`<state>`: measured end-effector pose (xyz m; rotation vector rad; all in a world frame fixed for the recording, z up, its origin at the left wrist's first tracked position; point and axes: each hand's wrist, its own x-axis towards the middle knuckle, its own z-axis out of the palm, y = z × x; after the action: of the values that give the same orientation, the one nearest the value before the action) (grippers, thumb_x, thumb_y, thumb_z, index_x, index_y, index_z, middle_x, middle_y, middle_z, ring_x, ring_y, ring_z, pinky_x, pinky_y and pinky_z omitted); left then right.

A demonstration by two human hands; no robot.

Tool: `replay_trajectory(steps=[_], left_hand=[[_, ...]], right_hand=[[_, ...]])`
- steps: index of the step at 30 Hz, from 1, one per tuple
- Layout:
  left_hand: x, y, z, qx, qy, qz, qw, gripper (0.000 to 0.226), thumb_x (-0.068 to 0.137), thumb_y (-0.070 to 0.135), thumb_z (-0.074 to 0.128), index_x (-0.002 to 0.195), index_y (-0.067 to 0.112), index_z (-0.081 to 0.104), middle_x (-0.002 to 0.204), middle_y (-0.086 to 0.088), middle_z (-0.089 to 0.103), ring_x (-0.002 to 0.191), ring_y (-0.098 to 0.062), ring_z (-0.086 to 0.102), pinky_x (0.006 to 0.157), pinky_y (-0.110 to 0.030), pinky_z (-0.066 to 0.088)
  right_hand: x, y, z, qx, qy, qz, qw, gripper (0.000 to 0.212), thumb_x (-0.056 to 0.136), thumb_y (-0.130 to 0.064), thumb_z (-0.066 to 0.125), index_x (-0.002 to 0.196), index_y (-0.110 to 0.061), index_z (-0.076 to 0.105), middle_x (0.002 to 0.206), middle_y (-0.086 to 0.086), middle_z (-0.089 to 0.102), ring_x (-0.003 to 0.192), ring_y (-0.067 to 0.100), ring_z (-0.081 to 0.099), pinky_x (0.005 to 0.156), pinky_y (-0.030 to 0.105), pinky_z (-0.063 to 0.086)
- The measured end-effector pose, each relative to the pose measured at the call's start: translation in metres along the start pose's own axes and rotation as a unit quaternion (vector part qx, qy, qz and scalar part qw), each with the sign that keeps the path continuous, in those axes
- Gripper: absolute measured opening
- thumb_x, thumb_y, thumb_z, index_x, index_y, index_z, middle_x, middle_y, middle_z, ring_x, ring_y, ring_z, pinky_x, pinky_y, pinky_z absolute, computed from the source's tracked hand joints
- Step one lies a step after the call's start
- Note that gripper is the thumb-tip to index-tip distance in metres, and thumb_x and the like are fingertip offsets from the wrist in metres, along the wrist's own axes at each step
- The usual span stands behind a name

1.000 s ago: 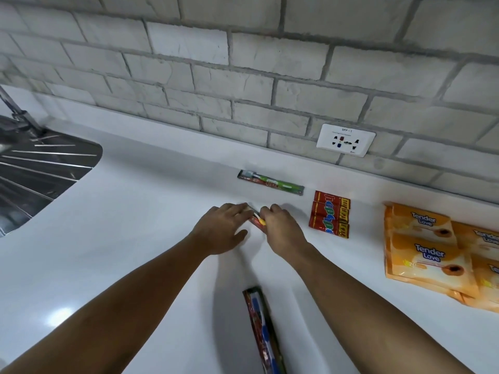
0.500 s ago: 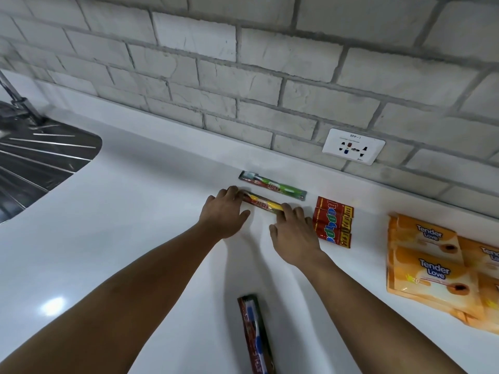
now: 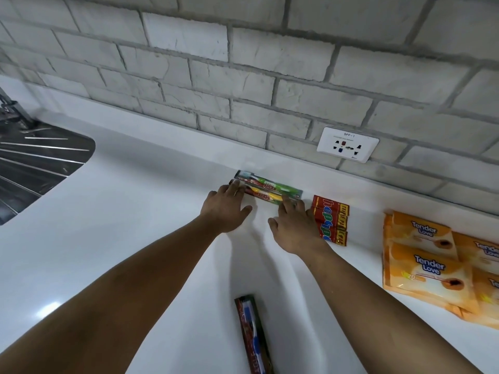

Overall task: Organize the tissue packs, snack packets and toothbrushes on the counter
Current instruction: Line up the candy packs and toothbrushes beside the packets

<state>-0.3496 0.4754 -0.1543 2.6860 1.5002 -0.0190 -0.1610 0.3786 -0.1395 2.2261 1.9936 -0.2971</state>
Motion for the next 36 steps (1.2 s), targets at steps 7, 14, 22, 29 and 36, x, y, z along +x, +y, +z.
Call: replay_trajectory(steps=[7, 14, 22, 29, 36], left_hand=[[-0.062, 0.015, -0.013, -0.1, 0.064, 0.053, 0.992, 0.063, 0.099, 0.05, 0.056, 0.154, 0.022, 0.047, 0.161, -0.007, 0.044, 0.141, -0.031, 0.046, 0.107, -0.047, 0.045], [-0.145, 0.022, -0.011, -0.171, -0.004, 0.159, 0.972, 0.047, 0.093, 0.054, 0.058, 0.133, 0.031, 0.068, 0.15, 0.002, 0.056, 0.134, -0.021, 0.053, 0.109, -0.044, 0.048], [-0.208, 0.03, 0.003, -0.218, -0.047, 0.301, 0.927, 0.042, 0.086, 0.037, 0.082, 0.126, 0.026, 0.073, 0.134, 0.002, 0.066, 0.121, -0.014, 0.061, 0.103, -0.032, 0.05], [-0.226, 0.029, 0.011, -0.177, 0.013, 0.274, 0.945, 0.036, 0.088, 0.037, 0.08, 0.123, 0.027, 0.077, 0.139, -0.001, 0.067, 0.116, -0.022, 0.065, 0.092, -0.041, 0.058], [-0.219, 0.023, 0.019, -0.089, 0.042, 0.154, 0.983, 0.049, 0.092, 0.039, 0.073, 0.136, 0.019, 0.066, 0.147, -0.013, 0.054, 0.117, -0.029, 0.063, 0.09, -0.039, 0.06]], right_hand=[[-0.064, -0.022, -0.004, 0.07, 0.073, -0.013, 0.995, 0.067, 0.102, -0.046, 0.044, 0.158, -0.012, 0.03, 0.17, 0.01, 0.014, 0.155, 0.035, 0.012, 0.122, 0.053, 0.026], [-0.174, -0.053, 0.012, 0.124, 0.015, -0.027, 0.992, 0.073, 0.097, -0.053, 0.055, 0.158, -0.024, 0.027, 0.171, 0.005, 0.011, 0.155, 0.031, 0.013, 0.12, 0.05, 0.029], [-0.26, -0.069, 0.039, 0.175, -0.015, -0.03, 0.984, 0.052, 0.09, -0.053, 0.063, 0.126, -0.021, 0.044, 0.119, 0.003, 0.037, 0.104, 0.023, 0.049, 0.083, 0.039, 0.055], [-0.275, -0.071, 0.068, 0.157, -0.029, -0.052, 0.986, 0.05, 0.096, -0.019, 0.058, 0.143, -0.015, 0.041, 0.121, 0.006, 0.04, 0.092, 0.025, 0.049, 0.07, 0.035, 0.048], [-0.222, -0.061, 0.061, 0.112, 0.046, -0.044, 0.992, 0.058, 0.092, -0.007, 0.065, 0.146, -0.017, 0.047, 0.12, 0.007, 0.045, 0.1, 0.023, 0.045, 0.074, 0.037, 0.052]])
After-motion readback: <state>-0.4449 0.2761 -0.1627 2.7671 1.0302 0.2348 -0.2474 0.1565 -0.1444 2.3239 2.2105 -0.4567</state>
